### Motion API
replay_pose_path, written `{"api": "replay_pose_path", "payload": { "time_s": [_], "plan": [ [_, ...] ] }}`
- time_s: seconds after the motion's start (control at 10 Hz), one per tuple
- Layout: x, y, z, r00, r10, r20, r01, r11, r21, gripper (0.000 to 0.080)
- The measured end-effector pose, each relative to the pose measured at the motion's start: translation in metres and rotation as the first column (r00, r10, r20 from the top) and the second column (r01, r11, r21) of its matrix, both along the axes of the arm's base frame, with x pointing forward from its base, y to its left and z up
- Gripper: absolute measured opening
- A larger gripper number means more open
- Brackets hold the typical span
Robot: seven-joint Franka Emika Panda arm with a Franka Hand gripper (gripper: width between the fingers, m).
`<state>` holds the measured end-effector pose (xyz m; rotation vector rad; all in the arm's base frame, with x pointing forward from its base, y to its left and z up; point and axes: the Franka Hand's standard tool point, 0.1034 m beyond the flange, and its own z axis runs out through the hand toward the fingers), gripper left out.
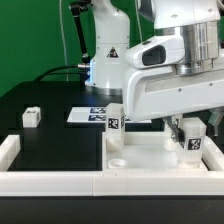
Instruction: Assemble square table
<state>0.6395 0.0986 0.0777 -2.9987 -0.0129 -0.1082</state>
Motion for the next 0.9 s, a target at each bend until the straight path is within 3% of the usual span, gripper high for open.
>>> {"api": "replay_pose_path", "payload": {
  "time_s": [0.3, 0.5, 0.7, 0.9],
  "plan": [
    [0.001, 0.001, -0.001, 0.968, -0.251, 0.004, 0.251, 0.968, 0.027, 0.0290],
    [-0.002, 0.009, 0.000, 0.876, -0.483, 0.002, 0.482, 0.874, 0.065, 0.0290],
    [-0.006, 0.007, -0.001, 0.708, -0.704, -0.060, 0.706, 0.702, 0.098, 0.0294],
    [-0.009, 0.010, -0.001, 0.469, -0.868, -0.163, 0.883, 0.458, 0.106, 0.0297]
  ]
}}
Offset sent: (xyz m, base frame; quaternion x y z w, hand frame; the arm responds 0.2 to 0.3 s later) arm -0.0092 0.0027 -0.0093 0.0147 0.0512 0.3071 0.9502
